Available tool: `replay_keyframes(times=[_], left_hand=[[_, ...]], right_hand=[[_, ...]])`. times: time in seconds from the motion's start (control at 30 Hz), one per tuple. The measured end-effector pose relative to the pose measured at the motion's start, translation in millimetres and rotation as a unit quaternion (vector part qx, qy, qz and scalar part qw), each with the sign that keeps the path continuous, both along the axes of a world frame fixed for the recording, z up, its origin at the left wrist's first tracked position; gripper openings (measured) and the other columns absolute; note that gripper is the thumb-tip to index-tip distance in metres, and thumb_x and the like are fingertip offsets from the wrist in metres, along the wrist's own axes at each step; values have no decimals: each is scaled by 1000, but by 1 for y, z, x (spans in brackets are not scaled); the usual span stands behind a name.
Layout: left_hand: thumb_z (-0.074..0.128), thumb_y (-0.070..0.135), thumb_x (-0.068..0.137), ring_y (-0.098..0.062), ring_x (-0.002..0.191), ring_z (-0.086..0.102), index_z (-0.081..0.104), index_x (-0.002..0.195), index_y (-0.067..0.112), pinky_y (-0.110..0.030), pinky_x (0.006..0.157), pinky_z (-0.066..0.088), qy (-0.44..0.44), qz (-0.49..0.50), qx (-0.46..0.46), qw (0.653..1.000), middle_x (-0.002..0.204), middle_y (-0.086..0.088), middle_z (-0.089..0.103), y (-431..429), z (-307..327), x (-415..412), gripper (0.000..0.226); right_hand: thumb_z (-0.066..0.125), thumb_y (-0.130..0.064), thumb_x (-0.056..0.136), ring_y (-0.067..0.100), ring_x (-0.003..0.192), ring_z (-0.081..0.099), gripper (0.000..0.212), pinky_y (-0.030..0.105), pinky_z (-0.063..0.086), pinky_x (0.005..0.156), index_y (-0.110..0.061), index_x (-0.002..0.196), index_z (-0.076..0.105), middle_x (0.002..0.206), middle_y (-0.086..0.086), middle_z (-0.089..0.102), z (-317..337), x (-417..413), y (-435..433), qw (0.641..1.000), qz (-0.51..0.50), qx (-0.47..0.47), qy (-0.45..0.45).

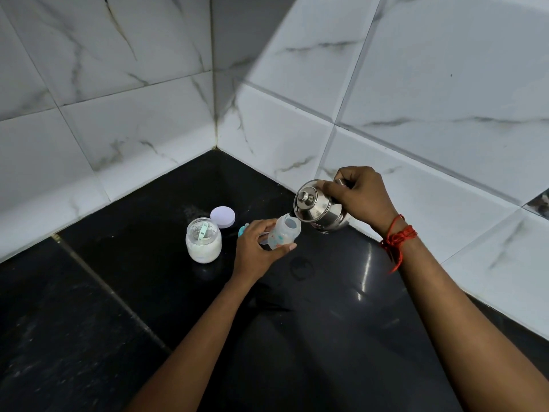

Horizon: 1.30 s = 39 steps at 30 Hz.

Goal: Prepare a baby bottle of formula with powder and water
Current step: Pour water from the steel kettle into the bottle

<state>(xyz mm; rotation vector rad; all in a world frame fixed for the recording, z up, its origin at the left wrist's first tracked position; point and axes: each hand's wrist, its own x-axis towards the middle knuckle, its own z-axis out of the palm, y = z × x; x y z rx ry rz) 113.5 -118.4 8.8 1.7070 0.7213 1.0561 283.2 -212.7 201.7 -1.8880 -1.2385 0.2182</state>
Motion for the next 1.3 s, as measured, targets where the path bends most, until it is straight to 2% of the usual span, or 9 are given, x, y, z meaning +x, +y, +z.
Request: replay_keyframes(times=[0.13,0.37,0.47,0.57,0.7,0.77,0.9,1.07,1.3], left_hand=[[98,30,69,-12,111,69,73,122,17,-24,92,59,3,-3,-2,1000,119,7,70,-1,-3,-3,60],[99,31,68,-12,108,70,74,118,17,-23,89,58,3,10,-8,1000,117,4,71,8,-3,-8,58],[99,27,68,-9,106,70,74,118,14,-16,87,55,-2,18,-7,1000,115,3,71,11,1,-7,57],[99,29,68,-11,106,70,74,118,16,-17,87,55,-1,12,-4,1000,115,5,70,10,4,-3,58],[99,30,68,-12,109,70,74,119,17,-18,88,57,-4,4,-5,1000,116,6,70,6,1,-1,58],[99,28,68,-12,109,69,74,119,17,-19,88,57,-2,3,-2,1000,116,6,70,4,0,-2,58],[99,29,68,-13,110,69,74,119,18,-25,90,60,3,2,-8,1000,117,6,70,5,-3,-4,58],[99,32,67,-12,111,69,73,120,19,-30,92,61,14,5,-13,1000,118,8,70,4,-6,-3,60],[99,34,67,-17,113,71,72,123,18,-42,93,63,36,3,-44,998,122,4,72,0,-24,-2,64]], right_hand=[[78,-27,84,8,48,42,49,21,35,51,-1,57,45,54,8,49,-3,7,0,1000,-9,-4,4],[78,-27,84,9,49,39,51,23,34,52,-16,51,40,51,2,46,-6,8,-1,1000,-15,-9,11],[78,-27,84,12,52,43,50,24,35,54,-15,51,42,54,9,50,-6,6,0,1000,-12,-7,15],[77,-26,84,12,52,44,49,25,36,55,-13,52,43,58,21,53,-6,3,2,1000,-10,-2,13],[77,-25,84,13,52,43,48,26,36,56,-6,55,44,56,16,50,-2,3,2,1000,-8,-2,11],[77,-26,84,14,53,44,49,27,36,56,-5,55,44,57,20,52,-1,5,1,1000,-10,-2,9],[77,-27,84,13,52,41,47,26,35,55,-7,55,46,55,11,50,1,7,-1,1000,-15,-11,-6],[77,-28,83,13,52,45,47,26,38,55,1,59,49,63,25,59,7,5,-4,1000,-15,-9,-8],[77,-28,82,8,49,53,45,22,41,54,5,64,52,67,26,63,28,4,-8,999,-10,-17,-34]])
